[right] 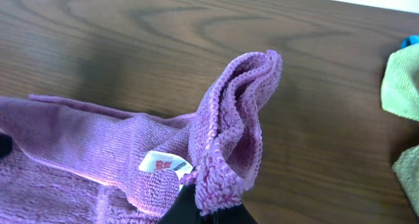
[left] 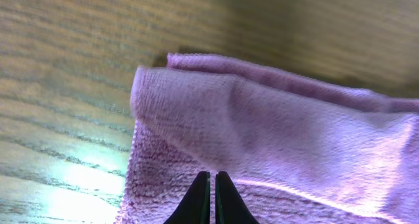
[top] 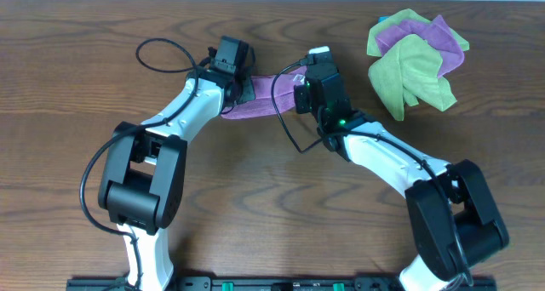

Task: Fold the cloth
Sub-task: 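Fold the right end leftward over the strip toward the left gripper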

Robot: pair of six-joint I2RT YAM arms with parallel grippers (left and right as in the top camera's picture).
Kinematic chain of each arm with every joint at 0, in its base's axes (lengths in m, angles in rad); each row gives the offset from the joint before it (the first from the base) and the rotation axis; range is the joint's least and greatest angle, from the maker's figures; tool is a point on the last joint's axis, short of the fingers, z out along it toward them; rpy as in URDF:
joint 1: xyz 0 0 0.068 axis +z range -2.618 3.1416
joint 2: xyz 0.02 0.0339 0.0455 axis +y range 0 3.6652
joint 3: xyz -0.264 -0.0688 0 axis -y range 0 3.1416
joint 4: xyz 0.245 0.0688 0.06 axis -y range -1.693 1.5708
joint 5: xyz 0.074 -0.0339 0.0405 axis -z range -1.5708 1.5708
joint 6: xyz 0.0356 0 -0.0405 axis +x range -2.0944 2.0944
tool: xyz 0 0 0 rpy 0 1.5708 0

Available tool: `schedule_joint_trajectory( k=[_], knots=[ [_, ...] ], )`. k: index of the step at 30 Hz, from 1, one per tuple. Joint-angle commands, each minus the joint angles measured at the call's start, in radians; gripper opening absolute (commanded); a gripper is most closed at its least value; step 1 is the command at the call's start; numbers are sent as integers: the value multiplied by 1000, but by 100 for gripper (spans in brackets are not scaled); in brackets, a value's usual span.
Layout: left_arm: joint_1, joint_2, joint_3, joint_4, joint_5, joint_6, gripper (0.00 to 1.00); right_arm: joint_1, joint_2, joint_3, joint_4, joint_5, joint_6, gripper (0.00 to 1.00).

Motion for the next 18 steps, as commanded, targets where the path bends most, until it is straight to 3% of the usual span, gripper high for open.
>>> schedule_joint_trajectory(
  k=[1, 18],
  knots=[
    [-2, 14, 45, -26, -6, 11, 6, 18, -16, 17, 2, 19, -66, 1],
    [105, -47, 84, -127, -79, 15, 6, 87, -7, 56, 25, 60, -172, 1]
  ],
)
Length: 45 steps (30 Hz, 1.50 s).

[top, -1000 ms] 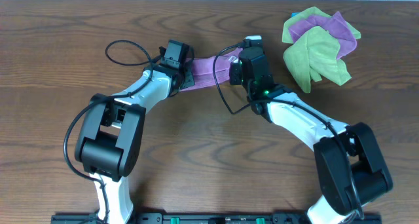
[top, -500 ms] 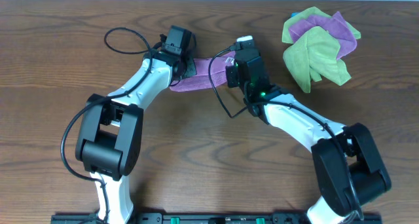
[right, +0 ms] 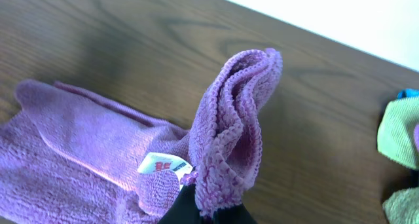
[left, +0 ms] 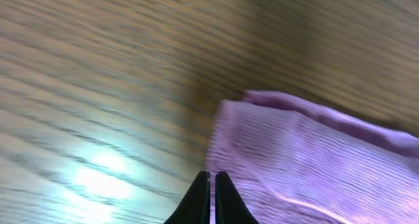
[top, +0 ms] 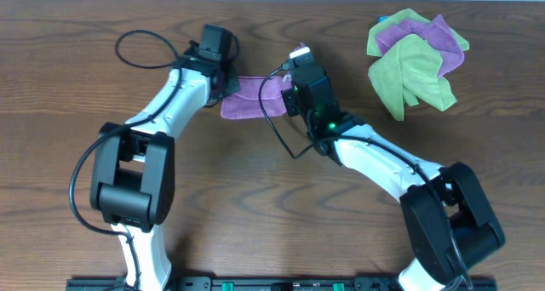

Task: Fold the cloth

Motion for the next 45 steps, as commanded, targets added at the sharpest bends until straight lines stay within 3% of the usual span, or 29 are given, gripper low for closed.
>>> schedule_joint_trajectory(
  k=[1, 13, 45],
  knots=[
    [30, -48, 21, -13, -41, 15, 6, 24, -2, 42, 0, 18, -25, 1],
    [118, -92, 21, -77, -80, 31, 6, 82, 140, 233, -118, 18, -29, 1],
    [266, -120, 21, -116, -95, 64, 6, 217, 320, 350, -87, -5, -18, 1]
  ],
)
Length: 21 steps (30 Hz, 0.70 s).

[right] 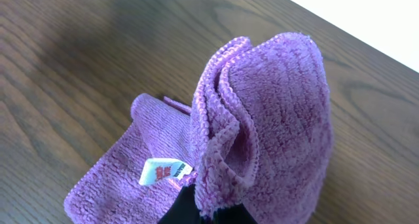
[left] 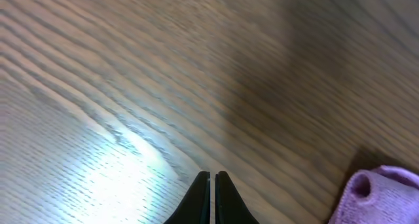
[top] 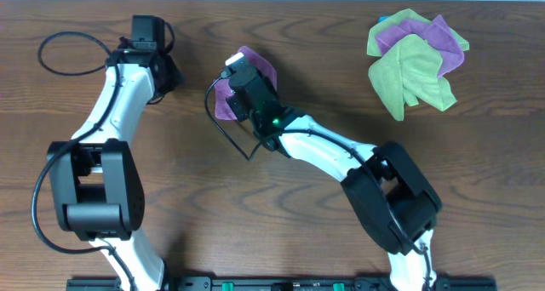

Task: Fold the cloth

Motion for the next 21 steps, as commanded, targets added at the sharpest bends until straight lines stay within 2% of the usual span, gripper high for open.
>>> schedule_joint_trajectory(
  k=[1, 21],
  knots=[
    [18, -28, 21, -7, -14, 17, 6, 25, 42, 37, 0, -8, 0, 1],
    [26, -28, 21, -8, -14, 17, 6, 43, 67, 42, 8, -55, 0, 1]
  ],
)
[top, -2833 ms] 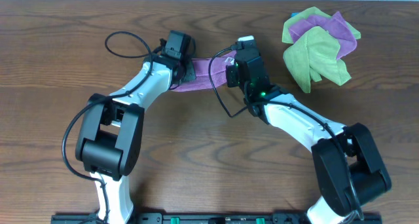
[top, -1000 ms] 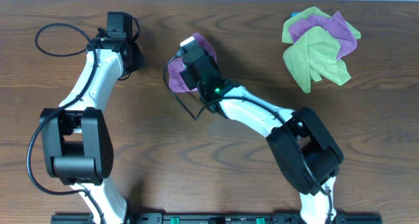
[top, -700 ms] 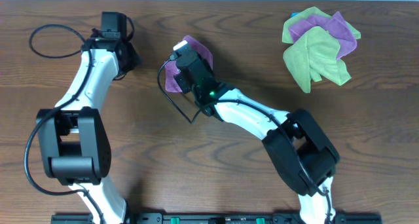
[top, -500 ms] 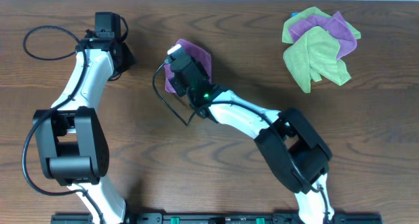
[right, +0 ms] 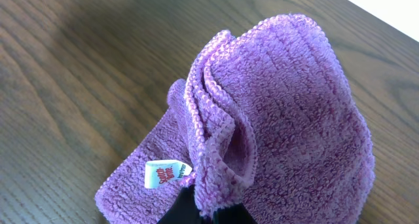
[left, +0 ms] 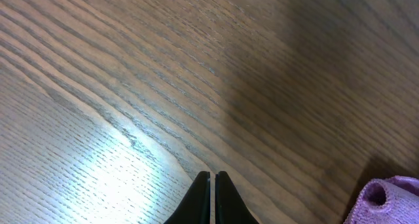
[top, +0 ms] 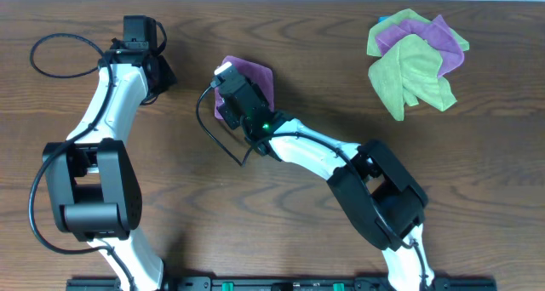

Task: Fold the cloth

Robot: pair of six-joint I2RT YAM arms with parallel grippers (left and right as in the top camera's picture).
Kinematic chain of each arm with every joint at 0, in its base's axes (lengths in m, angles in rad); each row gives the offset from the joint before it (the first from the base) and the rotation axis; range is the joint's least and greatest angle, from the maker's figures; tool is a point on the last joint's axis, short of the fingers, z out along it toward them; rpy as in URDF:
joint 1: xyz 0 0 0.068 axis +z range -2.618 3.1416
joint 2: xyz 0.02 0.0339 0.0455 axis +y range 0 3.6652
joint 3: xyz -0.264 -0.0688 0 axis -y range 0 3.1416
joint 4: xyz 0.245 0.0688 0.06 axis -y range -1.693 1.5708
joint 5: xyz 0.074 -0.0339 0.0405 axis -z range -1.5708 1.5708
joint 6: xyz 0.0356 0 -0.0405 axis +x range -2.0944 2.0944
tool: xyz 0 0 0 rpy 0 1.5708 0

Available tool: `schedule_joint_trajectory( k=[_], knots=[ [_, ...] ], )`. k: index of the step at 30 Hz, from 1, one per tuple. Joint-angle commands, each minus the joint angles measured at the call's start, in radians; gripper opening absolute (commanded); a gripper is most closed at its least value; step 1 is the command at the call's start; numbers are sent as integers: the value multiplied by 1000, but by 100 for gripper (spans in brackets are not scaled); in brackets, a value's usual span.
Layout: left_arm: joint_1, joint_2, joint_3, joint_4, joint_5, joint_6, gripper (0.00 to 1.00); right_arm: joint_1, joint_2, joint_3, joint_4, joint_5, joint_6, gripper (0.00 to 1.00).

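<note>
The purple cloth (top: 253,77) lies doubled over itself on the table's upper middle, with a white label (right: 163,174) showing on its lower layer. My right gripper (right: 208,211) is shut on the bunched corner of the cloth's top layer (right: 222,152), held over the lower layer. My left gripper (left: 213,196) is shut with nothing in it, over bare wood at the far left, and only a purple tip of the cloth (left: 386,199) shows at its view's lower right. In the overhead view the left gripper (top: 162,77) sits well left of the cloth.
A heap of green and purple cloths (top: 415,59) lies at the back right. The table's far edge runs close behind the cloth. Black cables loop beside each arm.
My right gripper has carried the held corner a little further left over the cloth, so the top layer covers more of the lower one. My left arm shifted slightly left.
Both grippers were at the cloth, the left shut at its left edge and the right shut on its right corner. Then the left gripper drew away leftward, off the cloth. The right gripper brought its corner left over the cloth, which now lies doubled.
</note>
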Motion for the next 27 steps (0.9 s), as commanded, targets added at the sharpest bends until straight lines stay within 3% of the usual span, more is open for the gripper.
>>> schedule_joint_trajectory(
  k=[1, 15, 23, 27],
  knots=[
    [4, -28, 21, -5, -14, 14, 6, 11, 17, 26, 0, -26, 0, 1],
    [23, -28, 21, -4, -14, 13, 6, 44, 22, 26, -17, -52, 0, 16],
    [25, -40, 21, 0, -15, 14, 6, 62, 22, 26, -34, -53, -1, 40],
    [25, -41, 21, 2, -16, 14, 6, 76, 21, 27, -37, -66, 0, 45]
  ],
)
